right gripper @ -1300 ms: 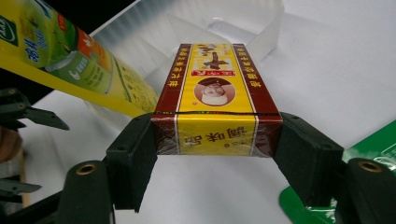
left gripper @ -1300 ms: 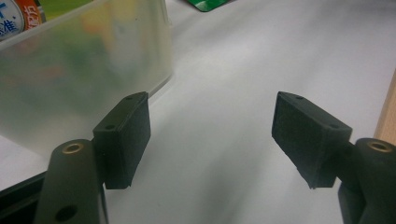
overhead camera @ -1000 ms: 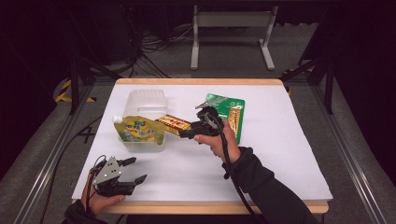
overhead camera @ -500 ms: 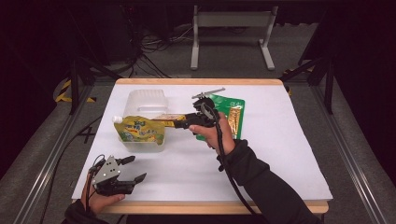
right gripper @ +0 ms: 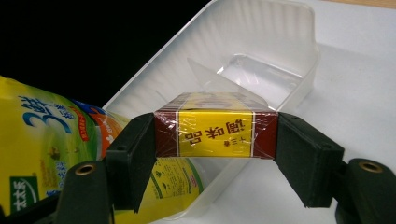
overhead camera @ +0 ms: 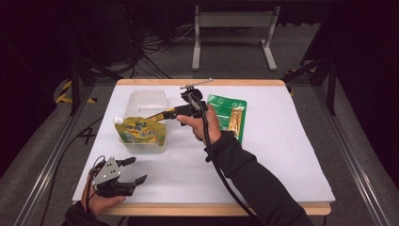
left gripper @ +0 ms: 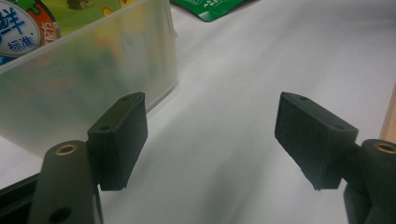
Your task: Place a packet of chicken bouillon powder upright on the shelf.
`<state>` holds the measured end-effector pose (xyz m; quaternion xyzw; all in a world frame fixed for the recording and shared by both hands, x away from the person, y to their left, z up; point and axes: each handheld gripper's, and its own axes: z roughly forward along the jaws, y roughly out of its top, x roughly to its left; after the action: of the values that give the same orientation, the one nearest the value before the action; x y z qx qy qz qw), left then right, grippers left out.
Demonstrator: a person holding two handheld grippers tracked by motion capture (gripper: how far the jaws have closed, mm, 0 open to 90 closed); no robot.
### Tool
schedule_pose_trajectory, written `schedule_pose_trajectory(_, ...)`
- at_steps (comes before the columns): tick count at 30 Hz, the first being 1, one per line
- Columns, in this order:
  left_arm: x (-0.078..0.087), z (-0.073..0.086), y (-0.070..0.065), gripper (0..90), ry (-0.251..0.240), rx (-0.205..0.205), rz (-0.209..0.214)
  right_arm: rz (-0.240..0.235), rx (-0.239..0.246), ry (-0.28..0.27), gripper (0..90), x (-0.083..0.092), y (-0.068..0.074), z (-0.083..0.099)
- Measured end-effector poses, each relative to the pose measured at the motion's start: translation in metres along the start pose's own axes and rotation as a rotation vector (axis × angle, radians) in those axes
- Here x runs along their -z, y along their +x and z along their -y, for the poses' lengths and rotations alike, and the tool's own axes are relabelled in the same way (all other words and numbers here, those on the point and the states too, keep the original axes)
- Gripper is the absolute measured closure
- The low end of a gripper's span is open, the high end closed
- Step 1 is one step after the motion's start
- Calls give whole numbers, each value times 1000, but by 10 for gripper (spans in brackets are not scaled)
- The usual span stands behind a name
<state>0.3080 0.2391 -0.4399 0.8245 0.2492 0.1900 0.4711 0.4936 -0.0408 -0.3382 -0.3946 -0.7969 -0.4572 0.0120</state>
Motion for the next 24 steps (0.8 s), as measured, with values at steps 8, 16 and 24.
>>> schedule_pose_trajectory(8,0,0,1,251,2,0,1,8,37,-19,354,-13,-5,-14)
schedule_pose_trajectory(16,1,1,1,250,-1,-2,3,8,39,-49,432,-19,-13,-8)
schedule_pose_trajectory(24,2,1,0,248,4,-3,1,76,147,-76,435,5,-19,-4)
